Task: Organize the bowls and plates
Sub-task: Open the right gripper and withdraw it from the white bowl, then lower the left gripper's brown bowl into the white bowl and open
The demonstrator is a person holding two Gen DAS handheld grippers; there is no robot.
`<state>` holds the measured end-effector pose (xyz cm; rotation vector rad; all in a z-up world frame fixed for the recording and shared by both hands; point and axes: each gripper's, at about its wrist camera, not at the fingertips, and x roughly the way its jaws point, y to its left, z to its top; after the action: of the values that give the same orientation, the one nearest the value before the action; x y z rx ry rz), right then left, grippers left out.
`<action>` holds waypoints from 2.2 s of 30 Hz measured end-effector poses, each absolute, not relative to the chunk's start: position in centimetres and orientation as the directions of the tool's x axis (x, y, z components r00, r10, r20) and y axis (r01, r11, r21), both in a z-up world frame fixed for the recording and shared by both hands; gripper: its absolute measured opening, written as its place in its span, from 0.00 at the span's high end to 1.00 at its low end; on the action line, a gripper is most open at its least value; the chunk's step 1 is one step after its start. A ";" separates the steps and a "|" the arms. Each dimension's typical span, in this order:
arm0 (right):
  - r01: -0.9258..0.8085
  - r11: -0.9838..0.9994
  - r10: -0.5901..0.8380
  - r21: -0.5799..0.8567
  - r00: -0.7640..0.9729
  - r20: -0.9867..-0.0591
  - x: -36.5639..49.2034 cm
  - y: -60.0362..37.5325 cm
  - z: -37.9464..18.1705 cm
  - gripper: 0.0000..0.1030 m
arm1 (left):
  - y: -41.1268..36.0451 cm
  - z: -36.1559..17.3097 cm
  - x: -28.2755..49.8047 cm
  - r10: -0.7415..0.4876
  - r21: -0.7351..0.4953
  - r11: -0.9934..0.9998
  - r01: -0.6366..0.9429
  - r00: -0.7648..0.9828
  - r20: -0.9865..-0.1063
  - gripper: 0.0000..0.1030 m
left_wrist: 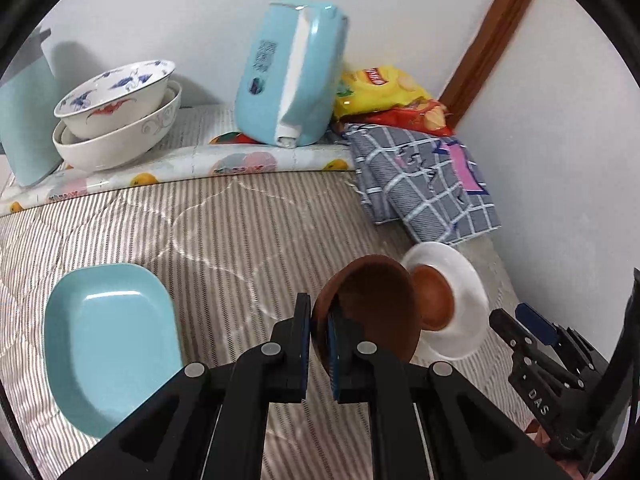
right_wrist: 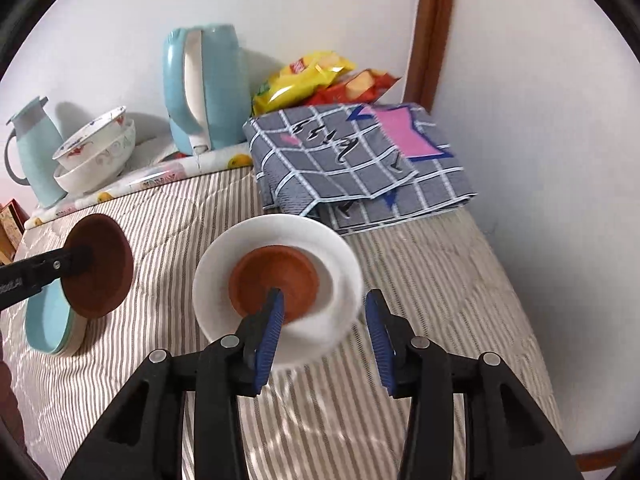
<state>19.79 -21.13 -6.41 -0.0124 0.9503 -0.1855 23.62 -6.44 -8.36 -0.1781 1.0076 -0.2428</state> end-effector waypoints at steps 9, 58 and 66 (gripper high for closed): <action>0.198 0.977 -0.190 -0.082 0.625 -0.757 14.8 -23.3 -3.6 0.50 | -10.2 -7.0 21.2 -0.301 -0.251 0.954 0.167 0.513 -0.804 0.92; 0.242 0.968 -0.196 -0.066 0.566 -0.801 14.2 -27.7 -7.9 0.41 | -18.3 -13.4 28.3 -0.290 -0.220 0.952 0.211 0.403 -0.868 0.91; 0.243 0.968 -0.190 -0.060 0.560 -0.806 13.9 -27.7 -8.0 0.41 | -18.2 -13.9 28.0 -0.298 -0.232 0.950 0.209 0.392 -0.870 0.90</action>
<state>13.88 -27.66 -7.98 0.0610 0.9425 -0.2558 28.05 -18.21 -13.86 -0.0895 1.1232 -0.3226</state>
